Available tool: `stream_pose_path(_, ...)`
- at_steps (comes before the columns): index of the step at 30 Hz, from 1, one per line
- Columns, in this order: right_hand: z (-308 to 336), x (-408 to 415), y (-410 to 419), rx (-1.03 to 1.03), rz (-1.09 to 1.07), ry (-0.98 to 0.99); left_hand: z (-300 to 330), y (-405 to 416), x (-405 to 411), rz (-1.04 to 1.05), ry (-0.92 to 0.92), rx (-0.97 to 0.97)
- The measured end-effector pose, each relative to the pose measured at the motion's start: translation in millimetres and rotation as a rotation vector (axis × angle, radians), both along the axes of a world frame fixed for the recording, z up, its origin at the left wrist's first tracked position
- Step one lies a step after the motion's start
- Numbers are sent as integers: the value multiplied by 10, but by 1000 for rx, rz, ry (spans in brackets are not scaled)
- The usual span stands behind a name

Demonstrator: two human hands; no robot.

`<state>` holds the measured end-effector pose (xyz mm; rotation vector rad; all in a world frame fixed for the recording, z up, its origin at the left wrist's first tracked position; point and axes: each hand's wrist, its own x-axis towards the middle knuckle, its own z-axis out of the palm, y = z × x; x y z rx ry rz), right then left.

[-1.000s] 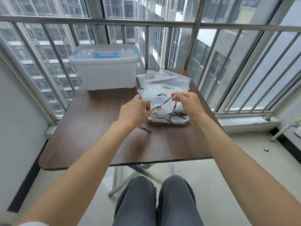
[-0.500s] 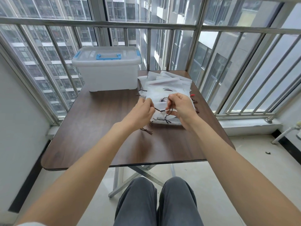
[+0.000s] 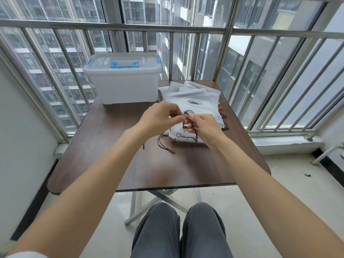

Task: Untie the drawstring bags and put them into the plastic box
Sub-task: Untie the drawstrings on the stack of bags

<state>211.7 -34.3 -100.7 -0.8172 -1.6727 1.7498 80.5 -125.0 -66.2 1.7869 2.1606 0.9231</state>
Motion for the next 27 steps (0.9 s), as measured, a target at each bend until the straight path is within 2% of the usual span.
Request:
stream_pose_path(2, -11, 6, 0, 31, 22, -5, 60, 21, 8, -3, 166, -29)
stream_pose_path(4, -23, 24, -1, 89, 35, -30, 123, 62, 1, -31, 251, -58)
stream_pose_path(12, -30, 41, 0, 105, 38, -77, 251, 299, -72, -113, 386, -119)
stream_pose_path(18, -53, 21, 22, 48, 108, -114, 284, 433, -95, -252, 232, -123)
stream_pose_path(22, -36, 13, 16, -48, 144, -91, 253, 520, -60, -271, 203, -135)
stream_pose_path(25, -36, 32, 45, -37, 134, -97, 179, 584, -42, -258, 206, -114)
stream_pose_path(27, -32, 49, 60, -76, 120, -73, 71, 615, -55, -184, 312, -106)
